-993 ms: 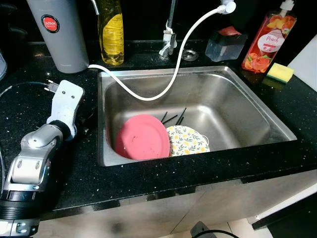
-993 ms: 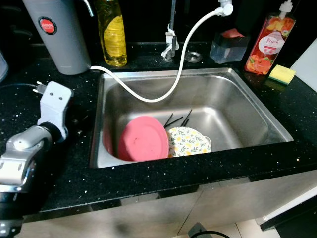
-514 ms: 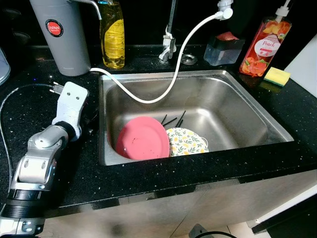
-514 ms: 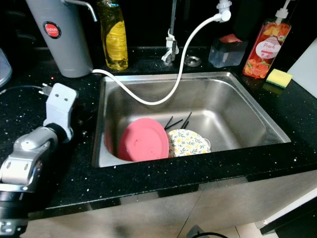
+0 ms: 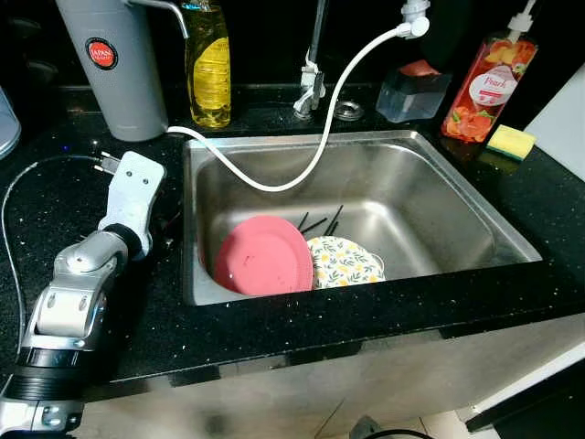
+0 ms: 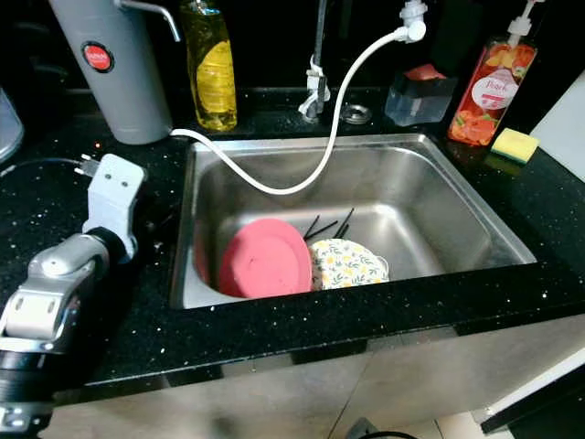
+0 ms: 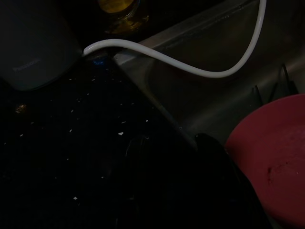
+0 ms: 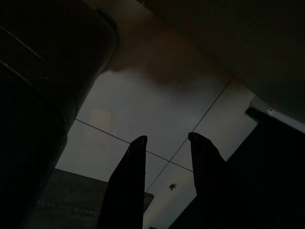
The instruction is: Kitchen organization
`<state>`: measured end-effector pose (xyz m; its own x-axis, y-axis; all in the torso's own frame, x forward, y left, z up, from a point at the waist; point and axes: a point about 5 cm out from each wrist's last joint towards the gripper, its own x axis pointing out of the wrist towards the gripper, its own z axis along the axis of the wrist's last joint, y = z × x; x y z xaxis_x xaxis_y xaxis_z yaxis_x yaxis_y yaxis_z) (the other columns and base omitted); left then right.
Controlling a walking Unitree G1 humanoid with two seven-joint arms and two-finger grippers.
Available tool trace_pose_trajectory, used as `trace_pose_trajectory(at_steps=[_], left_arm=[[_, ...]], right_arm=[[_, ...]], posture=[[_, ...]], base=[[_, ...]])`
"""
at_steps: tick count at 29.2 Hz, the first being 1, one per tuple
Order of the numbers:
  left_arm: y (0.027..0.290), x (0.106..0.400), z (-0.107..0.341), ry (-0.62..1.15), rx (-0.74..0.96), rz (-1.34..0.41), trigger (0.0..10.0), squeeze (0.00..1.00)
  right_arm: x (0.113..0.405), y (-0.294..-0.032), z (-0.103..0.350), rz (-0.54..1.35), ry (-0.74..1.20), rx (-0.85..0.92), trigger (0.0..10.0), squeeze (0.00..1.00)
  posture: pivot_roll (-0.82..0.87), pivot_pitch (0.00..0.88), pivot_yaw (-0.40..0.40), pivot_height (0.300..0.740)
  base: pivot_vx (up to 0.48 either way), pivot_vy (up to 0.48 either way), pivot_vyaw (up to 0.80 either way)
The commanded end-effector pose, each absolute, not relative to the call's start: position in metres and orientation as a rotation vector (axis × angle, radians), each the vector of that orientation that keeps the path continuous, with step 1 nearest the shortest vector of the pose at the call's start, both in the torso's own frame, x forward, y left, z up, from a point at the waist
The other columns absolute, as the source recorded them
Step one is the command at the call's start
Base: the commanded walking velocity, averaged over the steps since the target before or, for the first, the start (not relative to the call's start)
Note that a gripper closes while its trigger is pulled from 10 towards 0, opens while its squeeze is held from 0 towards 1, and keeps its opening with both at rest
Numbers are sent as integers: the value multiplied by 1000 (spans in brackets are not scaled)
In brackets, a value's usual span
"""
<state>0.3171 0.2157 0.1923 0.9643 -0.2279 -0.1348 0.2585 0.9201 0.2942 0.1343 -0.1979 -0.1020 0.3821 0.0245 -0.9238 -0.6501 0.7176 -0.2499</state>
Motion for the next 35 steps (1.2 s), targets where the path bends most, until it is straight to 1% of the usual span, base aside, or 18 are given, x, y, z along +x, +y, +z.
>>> trace_pose_trajectory(at_steps=[1,5,17,35], left_arm=[[214,320,191,103,324,-254,10000,0],[215,320,191,104,324,-253,10000,0],[217,323,191,106,329,-249,10000,0],[219,323,192,105,331,-242,10000,0]], right_arm=[[134,-200,-102,457,1111,-657,10000,0],[135,-199,-102,468,1106,-663,10000,0],[136,-198,-102,435,1101,-631,10000,0],[134,-200,-102,429,1106,-631,10000,0]], posture=[[110,4,-50,740],[110,1,-53,740],[103,8,-21,740],[113,19,-33,740]], base=[[0,0,0],[0,0,0],[0,0,0],[0,0,0]])
